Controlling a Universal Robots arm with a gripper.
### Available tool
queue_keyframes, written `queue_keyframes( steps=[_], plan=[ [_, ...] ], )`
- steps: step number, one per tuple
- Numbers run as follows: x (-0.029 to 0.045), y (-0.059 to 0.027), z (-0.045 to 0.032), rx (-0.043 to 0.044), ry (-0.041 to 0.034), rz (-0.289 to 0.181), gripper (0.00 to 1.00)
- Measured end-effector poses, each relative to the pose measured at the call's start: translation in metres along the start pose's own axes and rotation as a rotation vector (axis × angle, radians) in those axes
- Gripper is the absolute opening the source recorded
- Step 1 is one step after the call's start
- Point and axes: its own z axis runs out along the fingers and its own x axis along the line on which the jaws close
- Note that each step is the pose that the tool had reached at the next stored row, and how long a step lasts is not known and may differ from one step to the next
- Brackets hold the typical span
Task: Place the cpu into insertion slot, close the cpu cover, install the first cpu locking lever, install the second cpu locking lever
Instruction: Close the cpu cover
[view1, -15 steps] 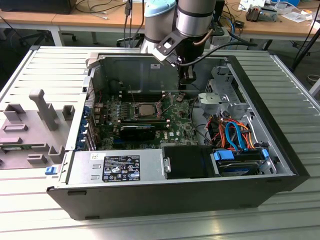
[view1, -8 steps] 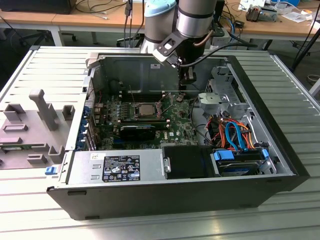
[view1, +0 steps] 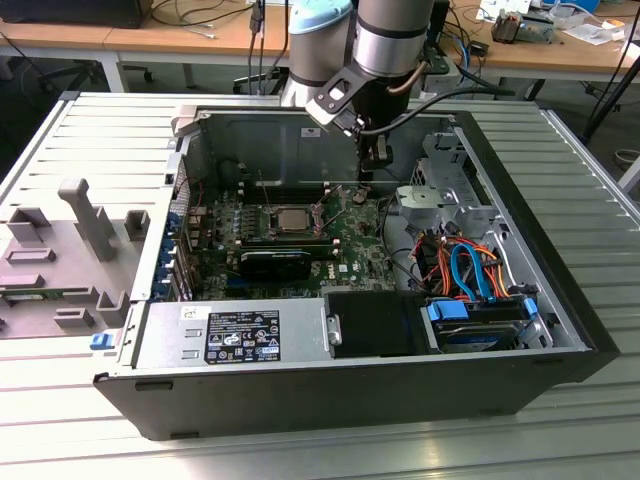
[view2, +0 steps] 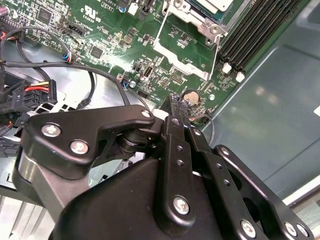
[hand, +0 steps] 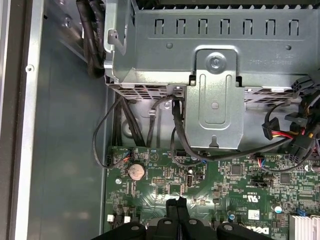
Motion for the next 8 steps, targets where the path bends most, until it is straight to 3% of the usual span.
queue_keyframes(
  steps=[8],
  plan=[
    [-0.0001, 0.0006, 0.0012, 0.0, 0.0, 0.0, 0.11]
  ],
)
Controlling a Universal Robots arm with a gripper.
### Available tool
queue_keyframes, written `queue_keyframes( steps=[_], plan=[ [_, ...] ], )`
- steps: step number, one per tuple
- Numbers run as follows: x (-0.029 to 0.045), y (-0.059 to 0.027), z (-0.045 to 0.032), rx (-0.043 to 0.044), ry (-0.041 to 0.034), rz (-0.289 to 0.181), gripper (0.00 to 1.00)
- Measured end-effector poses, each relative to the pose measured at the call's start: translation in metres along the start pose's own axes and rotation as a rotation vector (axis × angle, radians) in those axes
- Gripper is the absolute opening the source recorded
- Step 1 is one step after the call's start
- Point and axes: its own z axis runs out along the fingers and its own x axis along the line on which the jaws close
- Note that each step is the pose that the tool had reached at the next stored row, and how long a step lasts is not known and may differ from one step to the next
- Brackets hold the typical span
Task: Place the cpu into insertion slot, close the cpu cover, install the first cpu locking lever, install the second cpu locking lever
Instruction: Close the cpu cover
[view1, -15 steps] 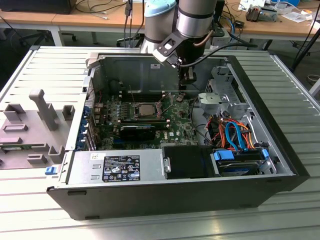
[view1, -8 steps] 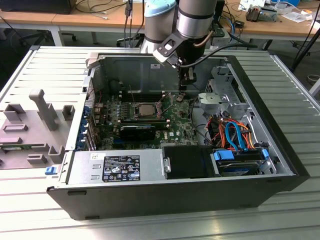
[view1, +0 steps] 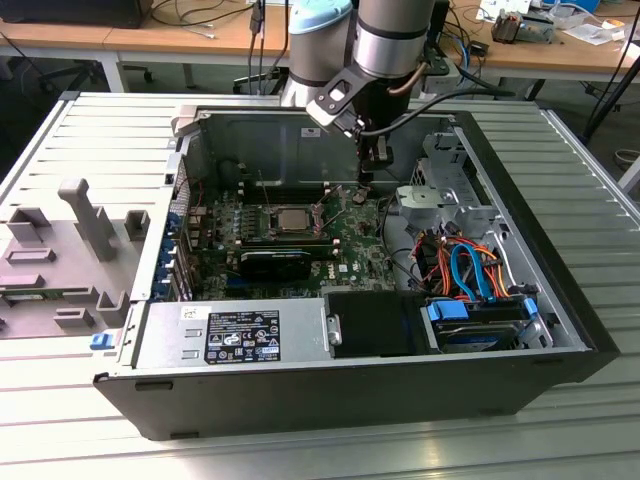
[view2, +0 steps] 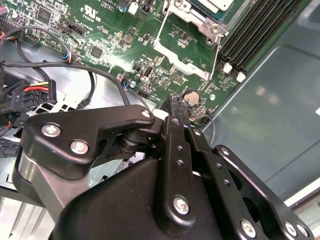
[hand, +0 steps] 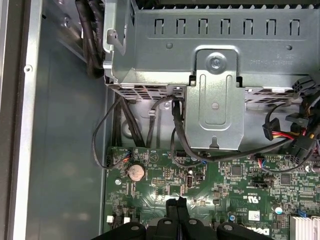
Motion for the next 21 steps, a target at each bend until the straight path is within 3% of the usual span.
queue_keyframes(
  steps=[21],
  plan=[
    [-0.0003, 0.0002, 0.0073, 0.0001, 0.0001, -0.003, 0.11]
  ],
)
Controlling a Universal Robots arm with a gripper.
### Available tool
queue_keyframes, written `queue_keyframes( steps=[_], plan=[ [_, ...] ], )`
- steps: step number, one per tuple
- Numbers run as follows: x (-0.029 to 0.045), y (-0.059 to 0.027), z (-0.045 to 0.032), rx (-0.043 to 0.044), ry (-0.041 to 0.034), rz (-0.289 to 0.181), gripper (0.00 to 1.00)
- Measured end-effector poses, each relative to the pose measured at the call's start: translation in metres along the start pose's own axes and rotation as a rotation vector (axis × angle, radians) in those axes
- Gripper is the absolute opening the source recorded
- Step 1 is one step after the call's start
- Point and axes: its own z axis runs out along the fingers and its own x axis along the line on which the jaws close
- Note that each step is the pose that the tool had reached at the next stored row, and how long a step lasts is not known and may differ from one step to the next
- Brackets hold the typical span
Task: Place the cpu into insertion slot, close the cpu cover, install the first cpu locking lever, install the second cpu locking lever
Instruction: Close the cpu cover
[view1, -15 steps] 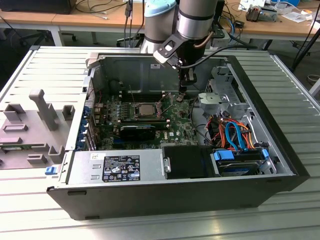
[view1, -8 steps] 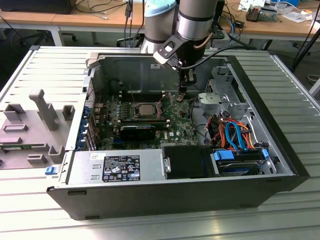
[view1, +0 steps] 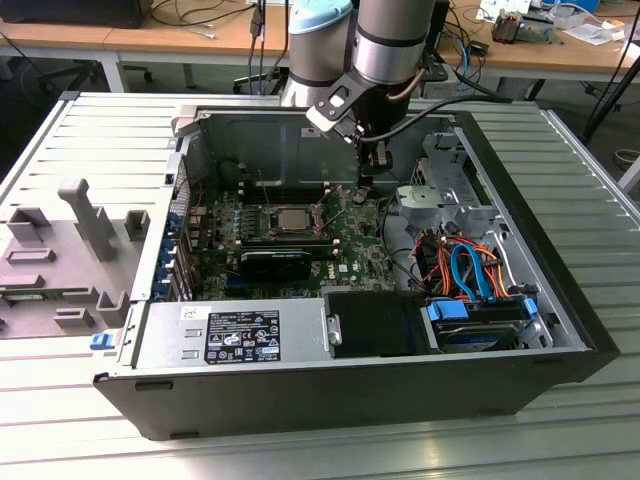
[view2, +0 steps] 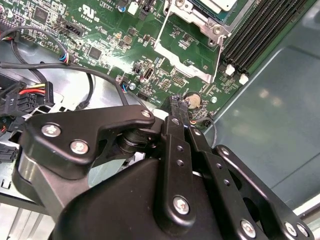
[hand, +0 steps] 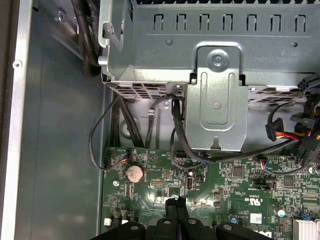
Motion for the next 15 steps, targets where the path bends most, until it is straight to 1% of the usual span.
queue_keyframes(
  steps=[4, 6, 15],
  plan=[
    [0.0, 0.0, 0.0005, 0.0001, 0.0, 0.0, 0.11],
    [-0.0003, -0.0002, 0.0069, 0.0001, 0.0, -0.002, 0.11],
    [-0.0004, -0.0002, 0.0097, 0.0002, 0.0004, -0.005, 0.11]
  ],
)
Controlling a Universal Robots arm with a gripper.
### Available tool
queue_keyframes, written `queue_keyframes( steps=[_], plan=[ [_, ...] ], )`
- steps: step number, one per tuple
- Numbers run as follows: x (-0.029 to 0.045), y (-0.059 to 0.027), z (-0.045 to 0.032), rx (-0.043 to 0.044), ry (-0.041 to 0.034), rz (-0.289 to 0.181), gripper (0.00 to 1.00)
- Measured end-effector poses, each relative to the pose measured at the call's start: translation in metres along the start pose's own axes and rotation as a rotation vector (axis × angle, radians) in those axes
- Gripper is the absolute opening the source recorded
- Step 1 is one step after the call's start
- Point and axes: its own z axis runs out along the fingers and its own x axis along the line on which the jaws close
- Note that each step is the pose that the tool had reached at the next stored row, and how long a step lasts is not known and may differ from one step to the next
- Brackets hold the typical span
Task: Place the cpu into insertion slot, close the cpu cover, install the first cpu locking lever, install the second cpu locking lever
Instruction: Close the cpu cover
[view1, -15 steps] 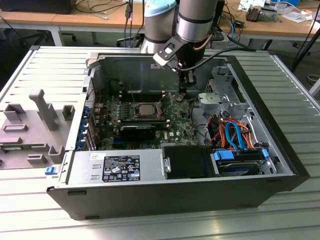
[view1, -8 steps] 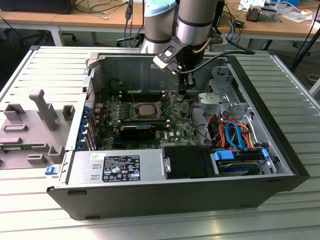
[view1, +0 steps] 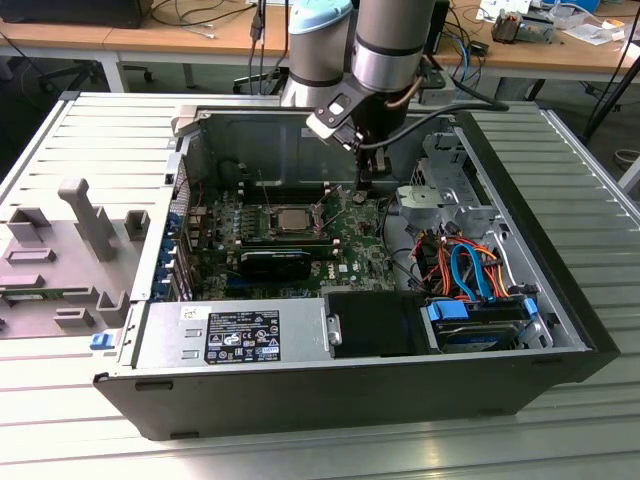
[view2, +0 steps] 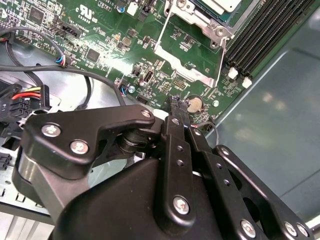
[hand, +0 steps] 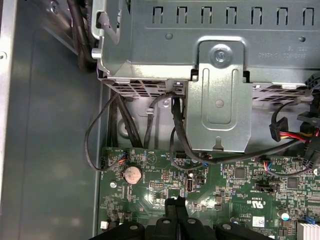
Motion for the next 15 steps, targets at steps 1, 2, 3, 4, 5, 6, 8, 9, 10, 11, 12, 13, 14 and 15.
queue_keyframes(
  steps=[1, 2, 3, 4, 5, 6, 8, 9, 10, 11, 12, 13, 14, 15],
  plan=[
    [0.0, 0.0, 0.0006, 0.0001, -0.0001, -0.002, 0.11],
    [-0.0001, -0.0001, 0.0013, 0.0002, -0.0002, -0.004, 0.11],
    [-0.0001, -0.0001, 0.0022, 0.0004, 0.0, -0.008, 0.11],
    [-0.0002, -0.0002, 0.0032, 0.001, 0.0003, -0.023, 0.11],
    [-0.0003, -0.0003, 0.0036, 0.0015, 0.0005, -0.033, 0.11],
    [-0.0005, -0.0004, 0.0042, 0.002, 0.0007, -0.043, 0.11],
    [-0.0026, -0.0014, 0.0069, 0.002, 0.0009, -0.045, 0.11],
    [-0.0027, -0.0014, 0.0076, 0.0026, 0.0006, -0.045, 0.11],
    [-0.0028, -0.0014, 0.0086, 0.0066, 0.0005, -0.045, 0.11],
    [-0.0028, -0.0015, 0.0097, 0.0176, 0.0007, -0.044, 0.11],
    [-0.0029, -0.0014, 0.0103, 0.0235, 0.0005, -0.044, 0.11],
    [-0.0029, -0.0015, 0.0106, 0.0256, 0.0003, -0.044, 0.11],
    [-0.0029, -0.0016, 0.0107, 0.0258, 0.0002, -0.043, 0.11],
    [-0.003, -0.0015, 0.011, 0.0258, 0.0004, -0.044, 0.11]
  ],
)
